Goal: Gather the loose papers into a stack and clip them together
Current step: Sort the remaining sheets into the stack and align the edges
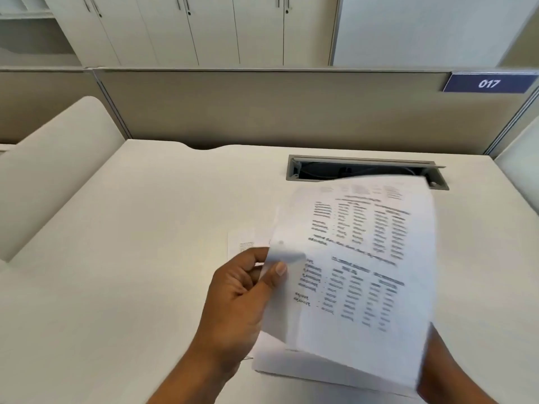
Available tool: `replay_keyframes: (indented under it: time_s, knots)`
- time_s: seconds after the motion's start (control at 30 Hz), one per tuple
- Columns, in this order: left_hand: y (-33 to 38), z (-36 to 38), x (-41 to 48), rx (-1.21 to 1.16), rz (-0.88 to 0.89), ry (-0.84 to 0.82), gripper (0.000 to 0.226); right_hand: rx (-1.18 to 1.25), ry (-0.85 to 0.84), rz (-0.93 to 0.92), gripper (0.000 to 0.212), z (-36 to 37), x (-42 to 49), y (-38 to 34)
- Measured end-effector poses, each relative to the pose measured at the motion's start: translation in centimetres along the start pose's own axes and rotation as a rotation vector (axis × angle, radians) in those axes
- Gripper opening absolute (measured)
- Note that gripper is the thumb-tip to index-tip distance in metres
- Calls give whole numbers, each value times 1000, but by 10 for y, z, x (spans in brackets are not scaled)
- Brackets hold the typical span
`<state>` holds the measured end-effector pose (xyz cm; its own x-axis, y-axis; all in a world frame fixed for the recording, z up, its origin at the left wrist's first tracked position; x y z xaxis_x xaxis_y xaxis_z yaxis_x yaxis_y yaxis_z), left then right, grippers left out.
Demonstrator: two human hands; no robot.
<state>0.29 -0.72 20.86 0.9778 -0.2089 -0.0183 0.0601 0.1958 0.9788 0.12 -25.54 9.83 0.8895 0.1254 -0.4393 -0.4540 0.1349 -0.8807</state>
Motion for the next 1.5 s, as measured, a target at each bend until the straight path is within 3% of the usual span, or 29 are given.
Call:
replay_keyframes:
  time_s: [0.1,0.27,0.43,0.5,0.63,0.77,0.83,0.9,1.03,1.13,1.2,1.33,1.5]
  knots:
    - [-21,-10,-3,81,-163,57,16,20,-24,2,24,-5,-4,0]
    - [-35,-19,-8,273,-327,78,13,88,-83,7,20,2,-7,-4]
    - [-36,-31,-10,448,-348,152,6,104,-83,0,22,4,-8,-6]
    - [-33,-39,-9,537,-334,239,14,111,-93,4,22,6,-10,-8]
    - [-40,-52,-1,299,-360,302,32,112,-116,-5,23,8,-10,-12]
    - [-58,-41,10,-78,-498,43,30,73,-172,-45,29,11,-8,-20]
    - [-66,-34,11,-154,-523,-10,29,30,-180,-67,31,13,-8,-26]
    - [-71,-31,15,-115,-496,6,28,-32,-155,-98,22,11,-8,-32]
    - [-73,-27,24,22,-390,59,23,-78,-35,-78,32,1,-1,-39]
    - [-71,-24,31,89,-321,109,18,-125,-201,-175,49,11,6,-51]
    - [-68,-22,37,121,-270,136,15,-164,-201,-234,62,8,12,-56]
    - [-57,-18,49,227,-133,122,20,-245,-59,-309,13,5,23,-68]
    - [-53,-11,57,315,4,51,37,-275,-107,-407,23,15,25,-76]
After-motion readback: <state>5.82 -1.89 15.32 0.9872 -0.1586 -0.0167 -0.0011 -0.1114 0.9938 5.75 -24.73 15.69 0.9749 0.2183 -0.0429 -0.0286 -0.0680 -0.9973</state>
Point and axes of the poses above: each hand's wrist, its own x-axis towards the middle knuckle, its own z-axis out of the palm, y = z × x, the point moved 6 cm from there along x, towards the middle knuckle, and after that the axes turned 14 degrees about -y, right-handed, at the moved point
